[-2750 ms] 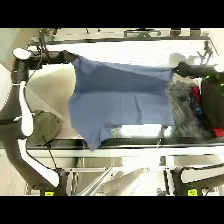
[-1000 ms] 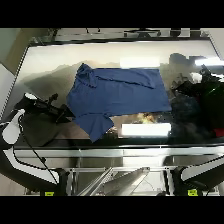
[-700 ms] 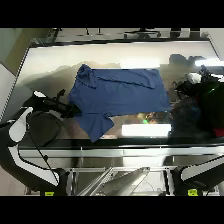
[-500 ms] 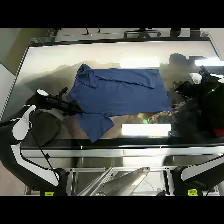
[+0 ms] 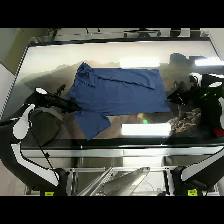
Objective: Fold the shirts.
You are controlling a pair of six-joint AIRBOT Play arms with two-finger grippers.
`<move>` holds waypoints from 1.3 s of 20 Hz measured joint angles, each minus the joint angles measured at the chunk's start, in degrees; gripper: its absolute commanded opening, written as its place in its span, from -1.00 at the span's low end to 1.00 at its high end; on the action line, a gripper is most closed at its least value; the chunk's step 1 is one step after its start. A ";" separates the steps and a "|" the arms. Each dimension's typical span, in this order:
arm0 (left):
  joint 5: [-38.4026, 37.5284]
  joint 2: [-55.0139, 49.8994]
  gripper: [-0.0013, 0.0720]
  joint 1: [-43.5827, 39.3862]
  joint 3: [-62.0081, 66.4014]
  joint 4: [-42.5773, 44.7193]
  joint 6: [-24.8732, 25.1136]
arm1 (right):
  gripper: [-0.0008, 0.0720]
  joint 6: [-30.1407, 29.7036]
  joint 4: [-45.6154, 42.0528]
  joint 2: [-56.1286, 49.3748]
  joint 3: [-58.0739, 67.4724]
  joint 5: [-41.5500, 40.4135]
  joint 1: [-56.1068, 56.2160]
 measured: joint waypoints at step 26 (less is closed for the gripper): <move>2.49 0.04 -0.89 -0.48 0.07 -0.72 3.17 | -0.21 -1.14 0.22 -1.64 -2.95 4.81 4.20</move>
